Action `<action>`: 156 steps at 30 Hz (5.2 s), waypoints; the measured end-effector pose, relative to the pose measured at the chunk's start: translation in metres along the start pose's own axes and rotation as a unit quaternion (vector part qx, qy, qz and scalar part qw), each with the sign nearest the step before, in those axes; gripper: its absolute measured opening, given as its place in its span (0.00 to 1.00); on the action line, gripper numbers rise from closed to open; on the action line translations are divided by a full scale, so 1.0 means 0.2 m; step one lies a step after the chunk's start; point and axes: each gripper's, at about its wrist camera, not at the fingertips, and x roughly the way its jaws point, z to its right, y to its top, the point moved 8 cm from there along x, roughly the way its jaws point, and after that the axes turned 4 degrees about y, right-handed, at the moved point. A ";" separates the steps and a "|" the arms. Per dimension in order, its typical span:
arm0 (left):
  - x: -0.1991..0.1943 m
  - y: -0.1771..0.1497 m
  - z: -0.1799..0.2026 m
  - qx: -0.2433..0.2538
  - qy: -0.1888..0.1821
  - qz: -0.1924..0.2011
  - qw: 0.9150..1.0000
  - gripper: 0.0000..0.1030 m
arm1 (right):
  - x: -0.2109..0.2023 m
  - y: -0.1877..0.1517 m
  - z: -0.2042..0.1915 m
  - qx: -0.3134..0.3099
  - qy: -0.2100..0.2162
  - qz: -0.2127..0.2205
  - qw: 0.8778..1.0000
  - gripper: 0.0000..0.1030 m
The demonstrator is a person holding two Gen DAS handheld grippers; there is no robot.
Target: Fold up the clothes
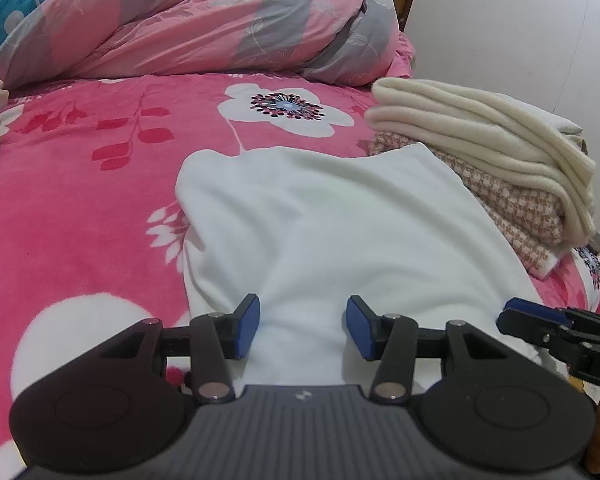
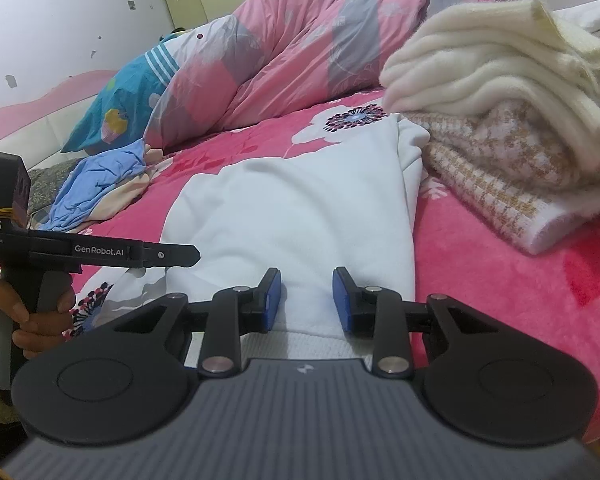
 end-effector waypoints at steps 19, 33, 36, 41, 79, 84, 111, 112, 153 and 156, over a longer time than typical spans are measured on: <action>0.00 -0.01 0.01 0.002 0.006 0.001 1.000 0.48 | 0.00 0.00 0.00 -0.003 0.000 0.004 1.000 0.27; 0.00 -0.01 0.01 0.003 0.006 0.001 1.000 0.48 | -0.01 0.00 0.00 -0.003 -0.001 0.004 1.000 0.27; 0.00 -0.01 0.00 0.003 0.006 0.002 1.000 0.48 | -0.01 0.01 0.00 -0.003 -0.002 0.005 1.000 0.27; -0.01 -0.01 0.01 0.005 0.008 0.001 1.000 0.48 | -0.04 0.03 -0.02 -0.012 0.005 0.000 1.000 0.27; -0.20 0.12 -0.16 -0.045 -0.079 0.073 0.993 0.49 | 0.86 0.80 0.06 -0.060 -0.014 -0.103 0.993 0.08; 0.05 0.37 -0.06 -0.048 -0.127 0.058 0.989 0.49 | 0.67 0.71 -0.01 -0.083 0.019 -0.114 0.990 0.08; 0.18 0.57 -0.38 -0.006 0.003 0.067 0.998 0.52 | 0.54 0.64 0.08 -0.138 -0.045 -0.050 0.988 0.09; 0.18 0.59 -0.32 -0.002 -0.020 0.072 0.997 0.53 | 0.59 0.65 0.04 -0.136 -0.028 -0.051 0.989 0.09; -0.43 -0.06 -0.03 0.053 -0.048 -0.006 0.997 0.53 | -0.39 0.25 0.34 0.083 -0.116 -0.049 0.989 0.11; -0.44 -0.05 0.15 0.061 -0.095 0.006 0.994 0.55 | -0.35 0.28 0.09 0.042 -0.057 -0.024 0.997 0.11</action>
